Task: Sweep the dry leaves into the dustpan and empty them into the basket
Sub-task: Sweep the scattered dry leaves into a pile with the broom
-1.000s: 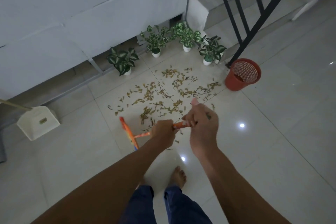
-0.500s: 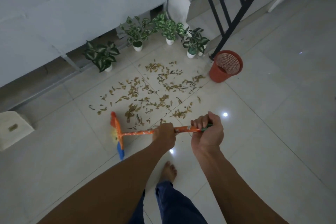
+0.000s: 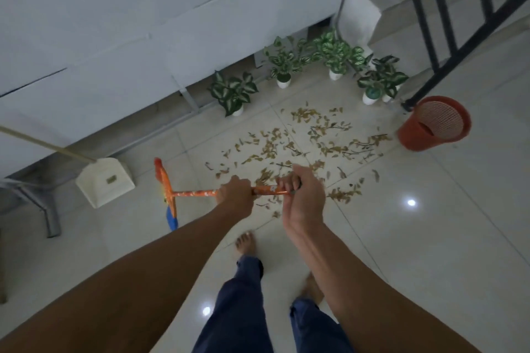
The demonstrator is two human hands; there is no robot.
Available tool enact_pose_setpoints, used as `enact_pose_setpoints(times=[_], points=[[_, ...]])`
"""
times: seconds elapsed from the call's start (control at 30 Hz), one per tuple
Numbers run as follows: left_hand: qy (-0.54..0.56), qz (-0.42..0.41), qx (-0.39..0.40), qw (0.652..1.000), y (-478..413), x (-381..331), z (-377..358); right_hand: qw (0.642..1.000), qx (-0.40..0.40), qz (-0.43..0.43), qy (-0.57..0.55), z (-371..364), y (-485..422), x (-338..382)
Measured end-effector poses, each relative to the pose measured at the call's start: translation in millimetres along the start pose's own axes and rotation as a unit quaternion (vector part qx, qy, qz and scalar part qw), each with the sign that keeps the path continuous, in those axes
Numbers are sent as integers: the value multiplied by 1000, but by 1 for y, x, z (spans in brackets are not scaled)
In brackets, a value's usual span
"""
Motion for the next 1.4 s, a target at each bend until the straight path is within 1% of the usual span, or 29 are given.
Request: enact_pose_setpoints(times=[0.07,0.13,0.2,0.3,0.4,0.47,0.53,0.6,0.7,0.77,0.83,0.97,1.0,1.07,1.13,1.23,1.33,1.4], points=[[-21,15,17,1000,-23,27,5,999,-16,-5,42,-26,-10,-18],[-18,8,40,999,-45,34,5,996,-55,-8,64,-40,-23,-29],[9,-10,62,998,-60,26,3,994,-82,1,75,-43,-32,-29],[48,-75,87,992,-74,-7,5,988,-122,31,94,-42,-33,-7],[53,-148,112,981,-72,-41,23,984,-167,59,30,-43,-26,31],[45,-170,99,979,-71,-50,37,983,-162,79,-22,-47,-23,51],[37,-164,86,982,-75,-41,49,985,-146,83,-42,-60,-23,56],[23,-144,84,986,-85,-20,56,986,-137,76,-51,-77,-28,45],[-6,-110,101,989,-105,14,62,986,-152,52,-36,-100,-44,16],[-22,-96,114,989,-117,24,60,982,-180,37,-32,-105,-57,1],[-15,-103,128,986,-123,18,53,977,-209,30,-25,-101,-64,-3],[16,-180,156,971,-112,-35,39,965,-248,68,50,-69,-51,27],[29,-198,158,967,-105,-51,38,962,-256,80,46,-59,-46,38],[47,-225,157,961,-91,-80,42,961,-257,105,-10,-42,-35,61],[45,-236,152,959,-83,-94,46,960,-244,123,-57,-35,-29,78],[22,-230,133,964,-90,-83,51,964,-230,117,-69,-41,-35,73],[-12,-186,153,970,-111,-53,51,963,-251,95,-37,-60,-50,44],[-33,-179,167,969,-122,-41,51,960,-260,86,-55,-69,-57,26]])
Point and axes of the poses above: each hand's wrist, its own y-axis away from the middle knuckle, its own z-axis out of the back of the hand, x = y × z, the point moved 2 cm from there along -y, towards the middle knuckle, and after that the axes turned 9 degrees about y, right-handed, at the moved point
